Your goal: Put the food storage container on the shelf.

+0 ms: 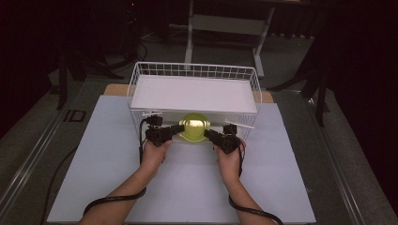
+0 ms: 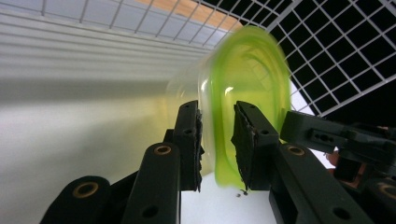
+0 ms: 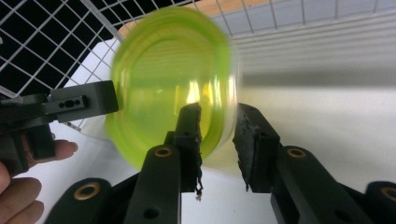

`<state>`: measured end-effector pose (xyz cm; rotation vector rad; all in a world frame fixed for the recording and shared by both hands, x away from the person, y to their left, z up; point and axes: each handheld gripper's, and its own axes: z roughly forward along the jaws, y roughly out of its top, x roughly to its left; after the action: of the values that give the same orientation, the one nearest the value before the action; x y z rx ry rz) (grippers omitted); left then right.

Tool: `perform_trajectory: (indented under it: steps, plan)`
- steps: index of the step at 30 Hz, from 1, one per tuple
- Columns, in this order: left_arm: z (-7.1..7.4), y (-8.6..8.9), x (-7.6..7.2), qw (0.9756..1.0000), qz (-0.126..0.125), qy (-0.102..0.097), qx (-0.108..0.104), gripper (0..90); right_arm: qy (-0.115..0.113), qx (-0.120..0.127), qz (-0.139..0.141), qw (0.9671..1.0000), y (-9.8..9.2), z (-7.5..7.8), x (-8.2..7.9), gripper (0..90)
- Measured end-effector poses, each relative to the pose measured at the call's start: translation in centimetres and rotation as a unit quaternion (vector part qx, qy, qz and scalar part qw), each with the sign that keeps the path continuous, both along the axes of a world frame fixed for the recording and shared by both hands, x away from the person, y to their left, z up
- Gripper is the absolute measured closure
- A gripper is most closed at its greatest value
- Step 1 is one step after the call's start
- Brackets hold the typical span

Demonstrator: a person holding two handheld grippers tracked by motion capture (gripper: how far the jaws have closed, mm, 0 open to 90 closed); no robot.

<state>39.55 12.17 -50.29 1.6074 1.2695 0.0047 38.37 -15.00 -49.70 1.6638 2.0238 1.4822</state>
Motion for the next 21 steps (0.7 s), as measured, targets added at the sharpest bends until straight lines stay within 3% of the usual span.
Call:
perform_trajectory:
  steps: [4,15,18,21]
  plan:
    - [-0.2,-0.1,0.0,0.9999,0.009,-0.002,-0.006,63.2,-0.002,0.001,0.0,1.0,-0.1,0.2,0.1,67.5]
    - [0.0,-0.4,-0.4,0.9997,0.003,-0.008,-0.023,61.0,-0.021,-0.005,-0.009,0.9997,-0.5,0.7,0.2,61.1]
    - [0.2,-0.4,-1.1,0.9997,0.011,-0.016,-0.016,56.2,-0.034,-0.013,-0.006,0.9993,-0.5,0.9,-0.4,61.6]
    - [0.5,0.0,-2.0,0.9992,0.019,-0.035,-0.011,44.6,-0.056,-0.046,0.001,0.9974,-0.5,1.2,-1.3,67.8]
